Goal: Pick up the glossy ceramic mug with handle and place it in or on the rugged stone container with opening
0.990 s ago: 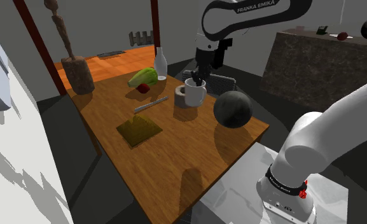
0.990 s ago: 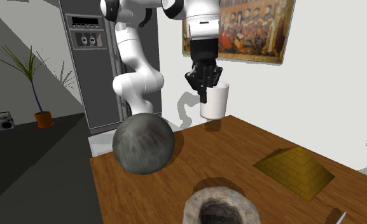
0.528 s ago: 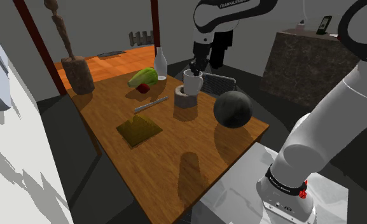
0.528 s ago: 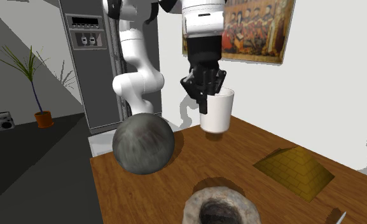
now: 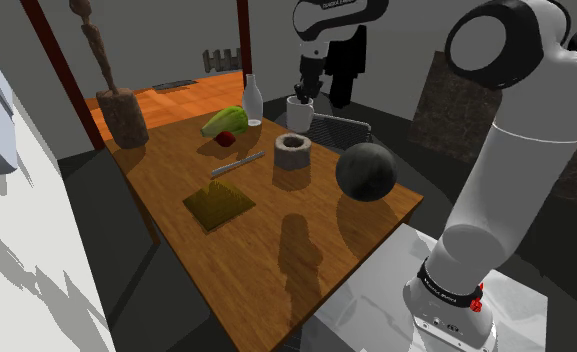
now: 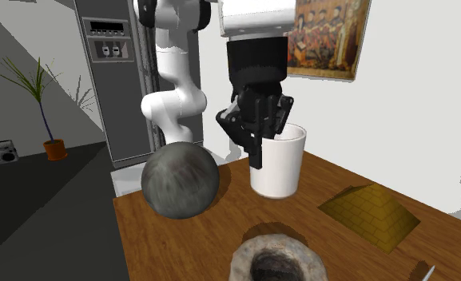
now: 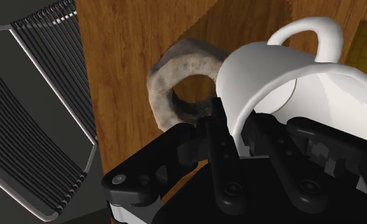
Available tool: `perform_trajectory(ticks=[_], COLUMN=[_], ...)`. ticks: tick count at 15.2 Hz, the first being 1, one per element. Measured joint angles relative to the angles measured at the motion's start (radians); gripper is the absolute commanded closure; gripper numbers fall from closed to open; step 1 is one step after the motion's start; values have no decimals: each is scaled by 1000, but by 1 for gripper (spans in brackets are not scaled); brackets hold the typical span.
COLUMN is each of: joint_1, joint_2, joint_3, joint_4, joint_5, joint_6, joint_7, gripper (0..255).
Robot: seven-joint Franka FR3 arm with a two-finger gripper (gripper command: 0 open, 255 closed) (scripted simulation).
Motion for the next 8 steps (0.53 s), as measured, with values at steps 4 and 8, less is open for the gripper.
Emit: perform_trajectory(ticks=[4,8], joint_1=[-42,-54], joint_2=[173,219], joint_3=[-20,-23], joint_4=[242,267], joint_5=[35,44], joint_6=[-75,-57], joint_7=[-55,-72], gripper=[255,255])
